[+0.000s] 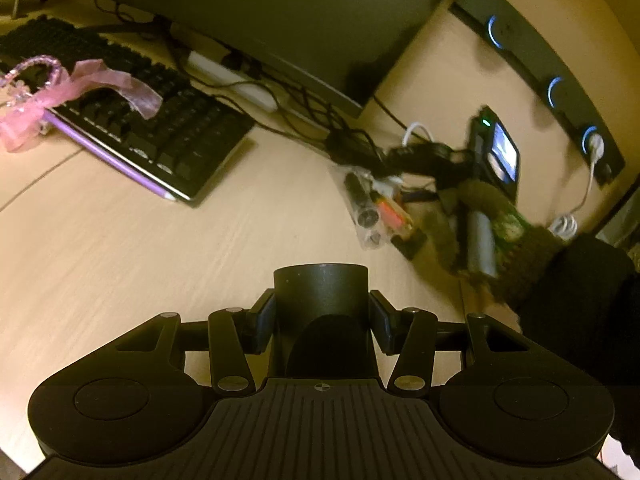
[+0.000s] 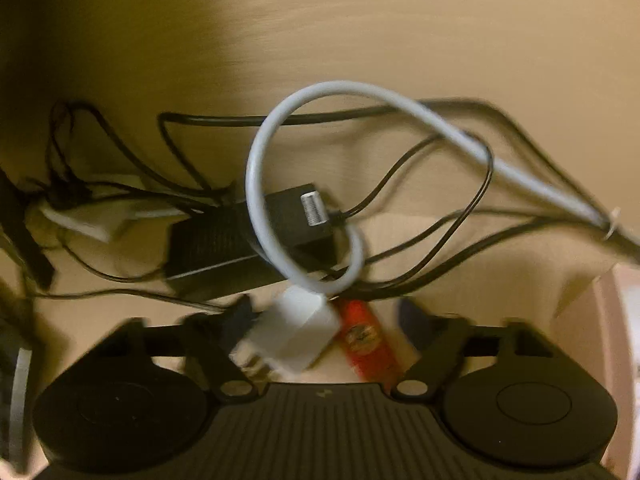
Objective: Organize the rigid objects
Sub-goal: 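Lift the black holder with the left gripper while the right gripper moves to the yellow bottle, then grasp the yellow oil bottle with the right gripper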
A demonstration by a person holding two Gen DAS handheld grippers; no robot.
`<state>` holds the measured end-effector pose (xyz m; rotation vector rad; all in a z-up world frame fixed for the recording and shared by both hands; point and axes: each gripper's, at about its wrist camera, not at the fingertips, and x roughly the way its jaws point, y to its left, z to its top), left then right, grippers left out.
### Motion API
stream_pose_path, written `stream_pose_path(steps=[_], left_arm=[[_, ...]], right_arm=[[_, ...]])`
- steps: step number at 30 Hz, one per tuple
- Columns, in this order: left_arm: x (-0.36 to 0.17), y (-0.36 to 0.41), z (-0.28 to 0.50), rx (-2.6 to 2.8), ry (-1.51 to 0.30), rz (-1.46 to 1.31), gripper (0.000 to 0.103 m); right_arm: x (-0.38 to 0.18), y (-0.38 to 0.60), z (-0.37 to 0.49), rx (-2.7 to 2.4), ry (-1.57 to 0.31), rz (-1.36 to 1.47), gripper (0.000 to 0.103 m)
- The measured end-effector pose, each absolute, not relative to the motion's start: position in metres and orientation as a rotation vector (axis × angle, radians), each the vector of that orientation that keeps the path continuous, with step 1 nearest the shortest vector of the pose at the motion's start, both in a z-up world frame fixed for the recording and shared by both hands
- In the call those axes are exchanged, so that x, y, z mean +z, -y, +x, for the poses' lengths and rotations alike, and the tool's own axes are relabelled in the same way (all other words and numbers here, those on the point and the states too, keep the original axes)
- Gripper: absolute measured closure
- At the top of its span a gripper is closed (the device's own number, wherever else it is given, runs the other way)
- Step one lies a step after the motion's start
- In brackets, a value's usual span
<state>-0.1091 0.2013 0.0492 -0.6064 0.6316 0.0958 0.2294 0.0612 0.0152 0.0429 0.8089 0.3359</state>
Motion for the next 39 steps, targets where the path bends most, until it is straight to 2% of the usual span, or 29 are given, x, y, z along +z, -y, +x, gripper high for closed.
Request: stream_pose_path(steps=[2,3,10,12,13,14,16,26,30,33,36,39], left_arm=[[0.045,-0.207,-0.107,0.104,-0.633,-0.628,0.049],[0.043,-0.208,-0.105,0.107,-0.638,-0.635,0.049],[0.027,-0.199,-0.083,0.049,-0.717,-0.664,0.049],[0.024,-0.192,-0.075,0.032,-0.747,-0.644,0.049],[0.023,-0.189,-0.072,0.025,-0.757,-0.637,0.049],[0.022,-0.187,-0.069,0.016,-0.762,-0.636,0.049],[0.022,-0.184,-0.066,0.0,-0.762,-0.635,0.05],[0.022,-0.191,-0.069,0.054,-0.777,-0.625,0.051],[0.027,-0.202,-0.084,0.091,-0.783,-0.634,0.051],[0.033,-0.208,-0.103,0.136,-0.792,-0.615,0.051],[0.036,-0.22,-0.121,0.212,-0.803,-0.612,0.051],[0.042,-0.229,-0.134,0.266,-0.791,-0.622,0.051]], right_arm=[[0.017,-0.056,0.221,0.39,-0.841,0.047,0.058],[0.016,-0.055,0.212,0.419,-0.853,0.035,0.061],[0.01,-0.046,0.123,0.606,-0.885,-0.042,0.063],[0.017,-0.035,0.087,0.668,-0.827,-0.101,0.058],[0.021,-0.032,0.073,0.668,-0.787,-0.136,0.043],[0.025,-0.027,0.058,0.648,-0.74,-0.168,0.035],[0.026,-0.015,0.039,0.596,-0.667,-0.205,0.035],[0.018,-0.039,0.032,0.651,-0.675,-0.16,0.036],[0.015,-0.057,0.026,0.728,-0.686,-0.214,0.045],[0.018,-0.06,0.017,0.805,-0.681,-0.184,0.045],[0.018,-0.076,-0.003,0.848,-0.642,-0.309,0.045],[0.013,-0.081,-0.023,0.811,-0.624,-0.323,0.038]])
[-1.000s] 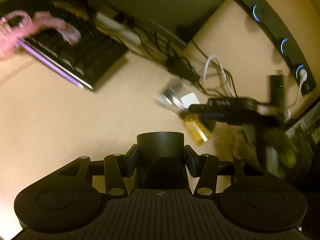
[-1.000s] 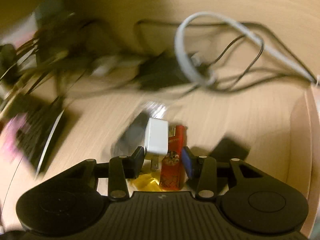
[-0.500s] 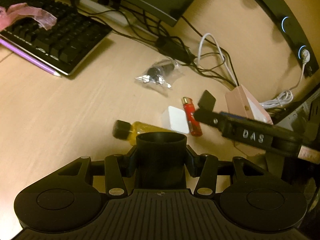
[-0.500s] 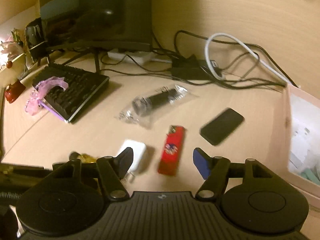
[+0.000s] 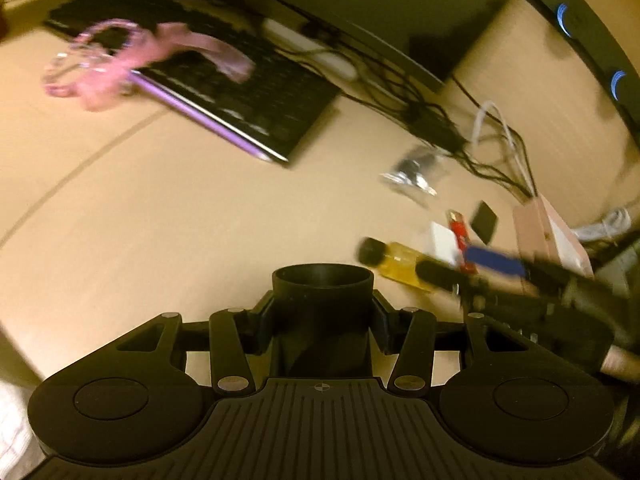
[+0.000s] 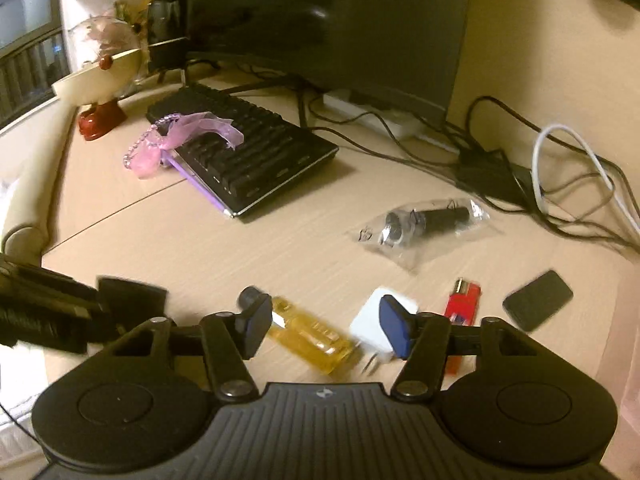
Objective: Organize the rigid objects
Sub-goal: 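Grasp the yellow oil bottle with the right gripper, then place the black holder and yellow bottle into the pink box, opening both grippers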
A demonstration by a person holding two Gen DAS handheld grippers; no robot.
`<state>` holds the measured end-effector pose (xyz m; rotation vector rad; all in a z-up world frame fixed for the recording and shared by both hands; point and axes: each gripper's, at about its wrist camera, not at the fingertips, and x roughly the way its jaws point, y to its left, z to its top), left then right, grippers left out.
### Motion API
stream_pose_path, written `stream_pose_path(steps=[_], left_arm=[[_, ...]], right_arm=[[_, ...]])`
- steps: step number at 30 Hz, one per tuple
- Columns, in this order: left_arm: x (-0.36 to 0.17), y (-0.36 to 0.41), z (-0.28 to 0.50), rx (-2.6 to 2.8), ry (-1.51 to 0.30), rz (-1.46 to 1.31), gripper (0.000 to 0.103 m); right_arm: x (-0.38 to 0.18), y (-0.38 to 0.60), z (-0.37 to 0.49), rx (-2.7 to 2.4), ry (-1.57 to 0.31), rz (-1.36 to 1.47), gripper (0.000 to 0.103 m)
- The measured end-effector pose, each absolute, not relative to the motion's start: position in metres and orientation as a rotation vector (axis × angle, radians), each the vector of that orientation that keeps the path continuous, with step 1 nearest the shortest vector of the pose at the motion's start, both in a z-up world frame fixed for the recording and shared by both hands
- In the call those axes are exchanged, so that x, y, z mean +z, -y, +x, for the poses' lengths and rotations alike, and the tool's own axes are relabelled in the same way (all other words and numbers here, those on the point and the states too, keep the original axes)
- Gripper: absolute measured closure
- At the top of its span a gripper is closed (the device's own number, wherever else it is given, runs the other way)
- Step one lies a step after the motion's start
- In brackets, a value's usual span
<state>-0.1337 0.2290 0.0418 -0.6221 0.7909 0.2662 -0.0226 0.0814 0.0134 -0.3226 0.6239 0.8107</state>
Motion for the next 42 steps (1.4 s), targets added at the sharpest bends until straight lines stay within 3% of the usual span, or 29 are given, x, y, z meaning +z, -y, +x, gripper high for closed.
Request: stream_pose_path(steps=[2,6,11,15,17,20,35,42], left_arm=[[0.047,-0.232,-0.14,0.283,-0.775,-0.621,0.051],[0.051,-0.235,-0.148,0.306,-0.76,-0.621,0.051],[0.046,-0.241,-0.161,0.344,-0.757,-0.649,0.051],[0.042,-0.241,-0.17,0.359,-0.758,-0.671,0.051],[0.043,-0.239,-0.171,0.35,-0.758,-0.669,0.051],[0.044,-0.231,-0.165,0.315,-0.778,-0.641,0.051],[0.05,-0.087,-0.065,-0.255,-0.965,-0.328,0.051],[0.081,-0.013,-0.012,-0.543,-0.963,-0.236,0.051]], right_arm=[[0.007,-0.081,-0.032,0.777,-0.642,-0.269,0.029],[-0.016,-0.095,-0.043,0.694,-0.68,-0.216,0.028],[-0.029,-0.124,-0.036,0.587,-0.662,-0.205,0.018],[-0.033,-0.143,-0.031,0.54,-0.624,-0.225,0.016],[-0.031,-0.145,-0.03,0.56,-0.623,-0.246,0.023],[-0.028,-0.135,-0.033,0.612,-0.641,-0.272,0.023],[0.034,0.073,-0.052,0.424,-0.569,-0.192,0.023],[0.038,0.163,-0.087,0.185,-0.555,-0.137,0.023]])
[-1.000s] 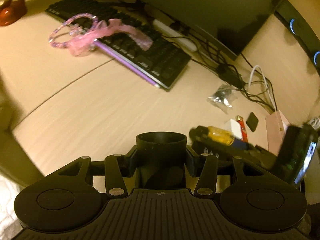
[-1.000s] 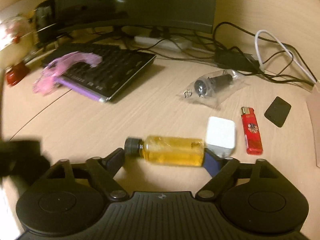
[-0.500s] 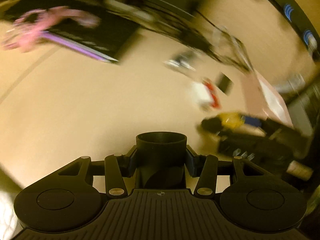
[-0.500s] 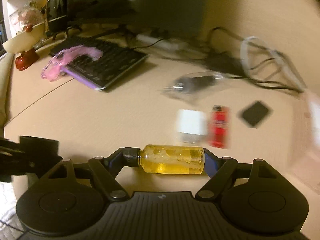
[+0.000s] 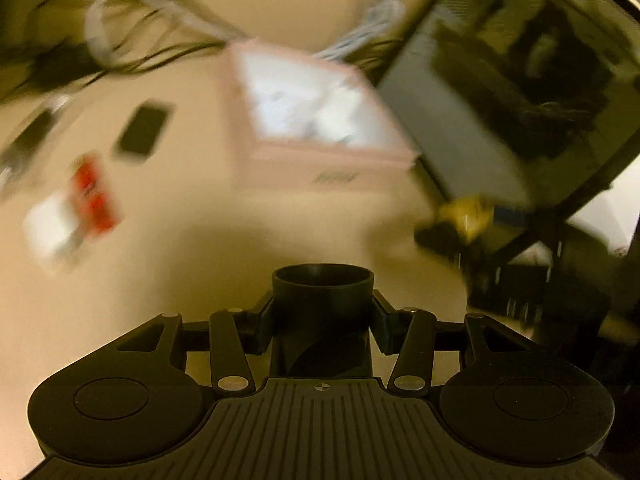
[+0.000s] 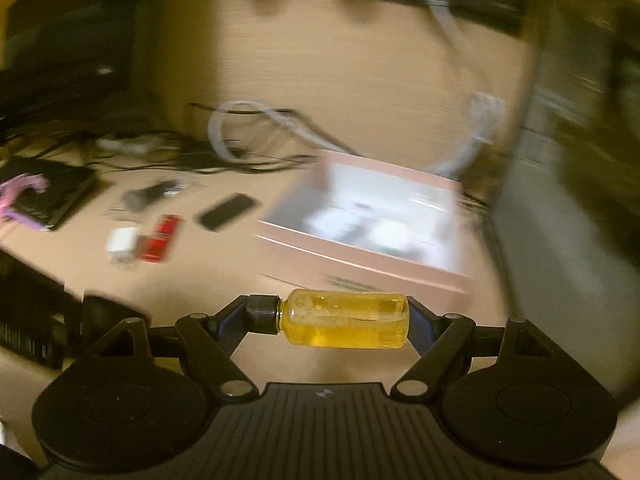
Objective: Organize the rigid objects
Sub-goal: 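Place the black holder and yellow bottle into the pink box, opening both grippers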
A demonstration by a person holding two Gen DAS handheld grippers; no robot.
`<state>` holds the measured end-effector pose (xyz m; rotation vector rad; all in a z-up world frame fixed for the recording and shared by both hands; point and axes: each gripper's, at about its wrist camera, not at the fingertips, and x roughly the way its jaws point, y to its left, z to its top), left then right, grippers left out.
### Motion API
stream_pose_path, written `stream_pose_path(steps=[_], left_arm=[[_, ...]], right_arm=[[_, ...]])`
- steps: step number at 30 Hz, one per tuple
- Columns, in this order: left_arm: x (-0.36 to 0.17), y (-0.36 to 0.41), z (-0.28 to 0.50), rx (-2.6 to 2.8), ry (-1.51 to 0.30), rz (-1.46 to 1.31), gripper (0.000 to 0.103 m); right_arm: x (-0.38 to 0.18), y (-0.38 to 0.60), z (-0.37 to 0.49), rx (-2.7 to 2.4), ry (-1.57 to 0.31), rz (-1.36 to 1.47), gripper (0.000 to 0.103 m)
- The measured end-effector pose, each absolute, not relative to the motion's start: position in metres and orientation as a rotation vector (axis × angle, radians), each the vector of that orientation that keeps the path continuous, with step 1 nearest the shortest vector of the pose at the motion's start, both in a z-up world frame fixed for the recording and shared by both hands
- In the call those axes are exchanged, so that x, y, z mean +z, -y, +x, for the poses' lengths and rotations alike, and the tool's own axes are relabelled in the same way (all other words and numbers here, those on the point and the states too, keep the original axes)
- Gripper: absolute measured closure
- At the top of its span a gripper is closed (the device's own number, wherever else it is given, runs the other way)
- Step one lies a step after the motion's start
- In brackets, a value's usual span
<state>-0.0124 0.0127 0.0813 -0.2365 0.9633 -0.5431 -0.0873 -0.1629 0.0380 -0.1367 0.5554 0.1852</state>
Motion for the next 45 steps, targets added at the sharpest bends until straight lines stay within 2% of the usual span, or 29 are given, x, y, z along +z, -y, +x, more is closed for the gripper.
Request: stream_pose_path(steps=[5,8,12,20,24,31,37,45], left_arm=[[0.123,0.015,0.042,-0.56,-0.836,-0.151,0.051],[0.127,0.034,0.083,-0.554,-0.823,-0.147,0.051],[0.108,0.066,0.124,-0.485,-0.854,-0.094,0.051],[0.066,0.088,0.146,-0.437,-0.883,0.062,0.049],[0.065,0.077,0.141,-0.408,-0.809,0.038,0.05],[0.103,0.016,0.099,-0.395,-0.651,-0.178,0.05],[0.1,-0.036,0.052,-0.334,-0.7,-0.28,0.051],[0.07,-0.065,0.007,-0.269,-0.799,-0.264,0.051]], right_arm=[[0.044,0.209,-0.112,0.054,-0.523,-0.081,0.023],[0.045,0.225,-0.123,0.0,-0.508,-0.05,0.023],[0.039,0.238,-0.132,-0.043,-0.519,-0.02,0.023],[0.03,0.24,-0.129,-0.079,-0.558,-0.013,0.023],[0.028,0.235,-0.127,-0.06,-0.575,-0.025,0.023],[0.027,0.224,-0.11,-0.023,-0.585,-0.056,0.023],[0.036,0.213,-0.074,0.04,-0.568,-0.087,0.023],[0.061,0.193,0.004,0.11,-0.524,-0.097,0.023]])
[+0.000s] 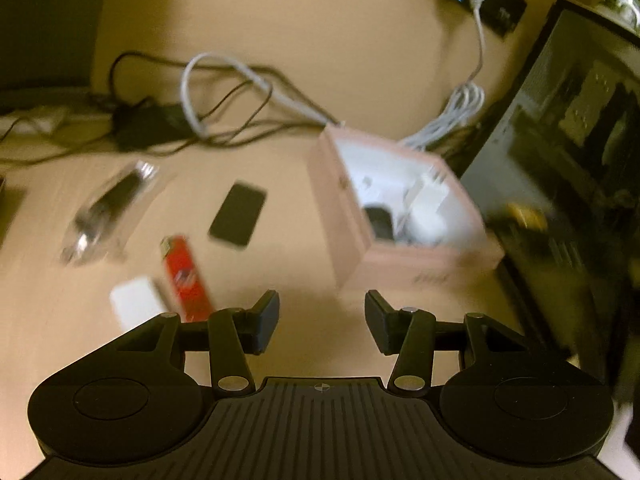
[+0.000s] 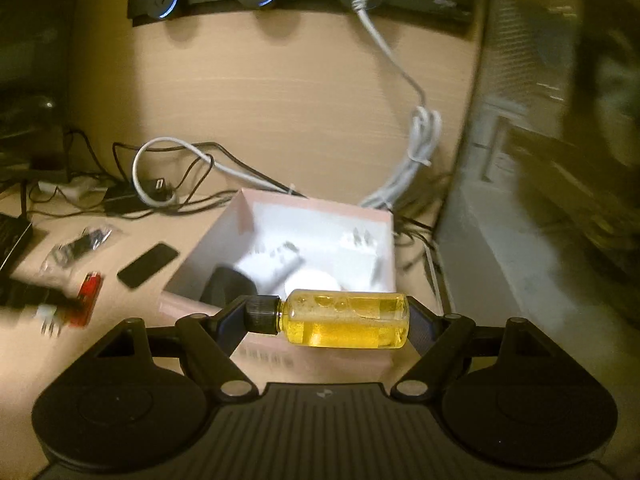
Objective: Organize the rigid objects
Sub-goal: 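Place the black holder and yellow bottle into the pink box, opening both grippers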
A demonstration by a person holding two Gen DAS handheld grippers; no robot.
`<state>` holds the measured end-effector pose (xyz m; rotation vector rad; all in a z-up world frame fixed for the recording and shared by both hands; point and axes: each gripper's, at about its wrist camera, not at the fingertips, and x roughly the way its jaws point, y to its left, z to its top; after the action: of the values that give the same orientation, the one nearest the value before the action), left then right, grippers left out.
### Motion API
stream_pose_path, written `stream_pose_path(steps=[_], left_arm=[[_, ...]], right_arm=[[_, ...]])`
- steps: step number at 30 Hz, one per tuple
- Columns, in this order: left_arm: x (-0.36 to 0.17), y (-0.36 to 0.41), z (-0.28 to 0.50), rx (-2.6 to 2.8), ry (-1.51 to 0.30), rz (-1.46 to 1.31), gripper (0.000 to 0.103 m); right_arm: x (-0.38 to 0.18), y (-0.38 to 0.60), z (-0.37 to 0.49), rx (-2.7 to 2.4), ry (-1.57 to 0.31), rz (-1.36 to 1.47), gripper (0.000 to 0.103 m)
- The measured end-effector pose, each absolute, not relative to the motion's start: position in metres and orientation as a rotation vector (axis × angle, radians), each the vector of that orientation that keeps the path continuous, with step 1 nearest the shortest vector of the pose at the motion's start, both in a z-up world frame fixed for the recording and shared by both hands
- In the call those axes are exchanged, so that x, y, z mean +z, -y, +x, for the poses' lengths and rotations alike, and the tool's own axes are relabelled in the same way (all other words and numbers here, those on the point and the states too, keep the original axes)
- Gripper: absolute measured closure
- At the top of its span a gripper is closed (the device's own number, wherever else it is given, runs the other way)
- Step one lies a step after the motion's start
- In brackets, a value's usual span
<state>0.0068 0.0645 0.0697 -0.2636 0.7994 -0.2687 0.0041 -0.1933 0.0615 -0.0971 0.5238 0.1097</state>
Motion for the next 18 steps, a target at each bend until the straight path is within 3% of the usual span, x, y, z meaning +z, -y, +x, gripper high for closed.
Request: stream_pose_path(steps=[10,18], left_arm=[[0.066,-0.099,-0.03,-0.179,-0.805,-0.277,0.051],[0.057,-0.113,-0.039,-0.099,-0.825,-0.297,0.051]], right_arm=[[0.047,0.167,0.127,0.089,-0.644,0.013,0.023],[0.031,0.163,0.142,-0.006,-0.628,-0.091,0.023]])
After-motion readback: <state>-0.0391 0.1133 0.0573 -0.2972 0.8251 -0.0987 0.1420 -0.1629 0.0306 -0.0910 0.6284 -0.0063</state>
